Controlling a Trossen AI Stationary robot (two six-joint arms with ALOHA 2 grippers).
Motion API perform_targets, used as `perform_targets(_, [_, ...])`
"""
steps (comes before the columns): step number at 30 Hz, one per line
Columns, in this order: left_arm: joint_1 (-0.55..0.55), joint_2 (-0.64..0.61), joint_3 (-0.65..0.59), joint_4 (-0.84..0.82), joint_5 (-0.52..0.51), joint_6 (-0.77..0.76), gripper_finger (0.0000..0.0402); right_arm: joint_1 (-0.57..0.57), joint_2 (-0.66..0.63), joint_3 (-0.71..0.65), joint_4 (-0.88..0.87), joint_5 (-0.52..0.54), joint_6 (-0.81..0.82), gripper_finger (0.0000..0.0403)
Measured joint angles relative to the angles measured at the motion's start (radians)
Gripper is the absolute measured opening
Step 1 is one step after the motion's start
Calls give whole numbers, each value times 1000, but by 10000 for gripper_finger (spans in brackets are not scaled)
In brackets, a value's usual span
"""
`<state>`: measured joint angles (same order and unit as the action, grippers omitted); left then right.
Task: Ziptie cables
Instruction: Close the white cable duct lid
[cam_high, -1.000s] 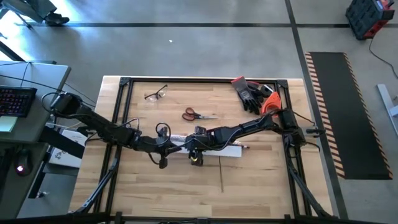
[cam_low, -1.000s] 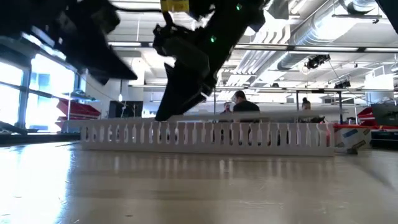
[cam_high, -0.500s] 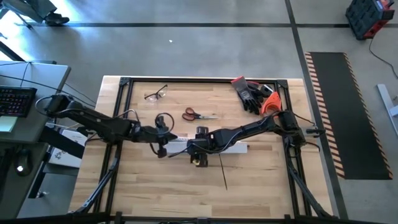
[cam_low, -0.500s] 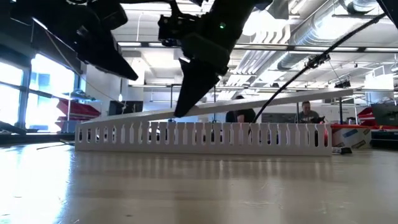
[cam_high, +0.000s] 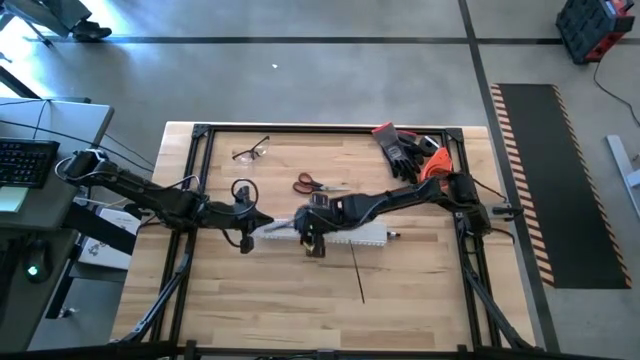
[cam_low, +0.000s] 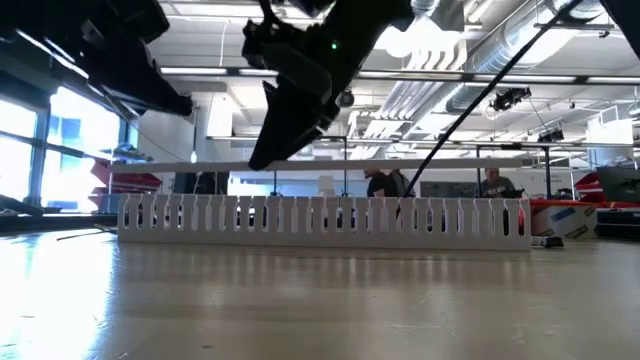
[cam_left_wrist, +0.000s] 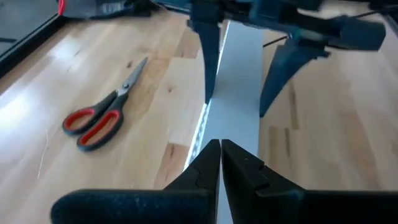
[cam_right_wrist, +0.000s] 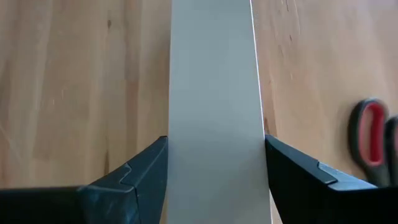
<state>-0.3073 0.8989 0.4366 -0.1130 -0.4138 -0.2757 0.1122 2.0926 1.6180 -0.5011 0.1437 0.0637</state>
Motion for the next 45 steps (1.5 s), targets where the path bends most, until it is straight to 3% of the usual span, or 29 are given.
perform_targets(3, [9,0,-42,24,2,-26,0,-35,3,0,19,-100,34,211])
perform_targets(9, [13,3,-131,157,21,-43,0,-54,6,0,31,-136,52,211])
perform_targets(22, [13,63,-248,347,42,-106,0,-54,49,0,35,-130,56,211])
perform_targets(45, [13,136,-251,398,19,-114,0,-69,44,24,-35,-108,41,213])
